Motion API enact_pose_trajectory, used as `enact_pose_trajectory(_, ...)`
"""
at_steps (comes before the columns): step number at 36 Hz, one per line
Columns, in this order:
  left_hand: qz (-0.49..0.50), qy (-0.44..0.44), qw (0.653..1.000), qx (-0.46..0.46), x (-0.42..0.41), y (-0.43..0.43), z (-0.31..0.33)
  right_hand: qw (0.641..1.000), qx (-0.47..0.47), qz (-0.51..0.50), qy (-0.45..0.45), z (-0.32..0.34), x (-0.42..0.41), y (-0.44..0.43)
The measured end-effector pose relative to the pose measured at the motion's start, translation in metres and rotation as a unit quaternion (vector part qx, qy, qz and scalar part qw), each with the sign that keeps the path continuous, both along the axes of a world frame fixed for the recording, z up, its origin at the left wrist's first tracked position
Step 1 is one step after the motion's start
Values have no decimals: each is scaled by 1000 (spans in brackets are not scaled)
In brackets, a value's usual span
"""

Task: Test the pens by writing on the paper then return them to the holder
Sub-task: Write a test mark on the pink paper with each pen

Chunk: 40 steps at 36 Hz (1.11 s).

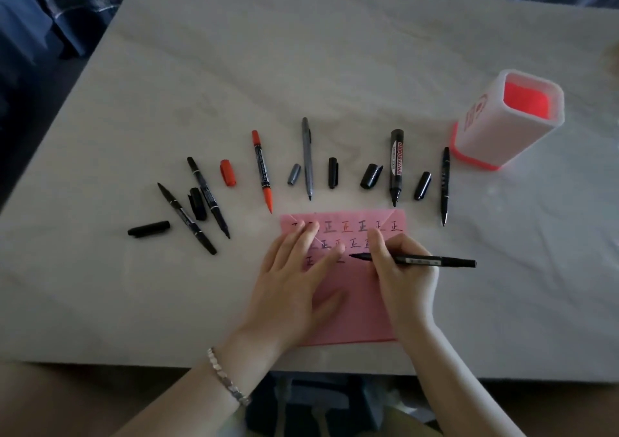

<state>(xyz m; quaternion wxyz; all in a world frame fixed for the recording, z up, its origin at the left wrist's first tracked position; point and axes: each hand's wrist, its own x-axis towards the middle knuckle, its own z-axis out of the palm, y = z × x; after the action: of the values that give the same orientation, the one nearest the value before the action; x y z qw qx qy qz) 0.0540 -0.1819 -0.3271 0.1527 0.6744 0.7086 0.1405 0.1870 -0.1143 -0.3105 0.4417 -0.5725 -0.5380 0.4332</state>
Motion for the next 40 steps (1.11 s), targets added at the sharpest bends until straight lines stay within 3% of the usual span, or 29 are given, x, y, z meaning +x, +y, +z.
enact_pose_trajectory(8,21,6,1000,15,1,2,4,998,31,-37,-40,-10,-3,-1)
enact_pose_trajectory(23,32,15,999,33,2,1,1,994,59,-18,-88,-15,-3,-2)
enact_pose_trajectory(40,32,18,999,25,3,2,2,994,71,-24,-79,-17,-2,-1)
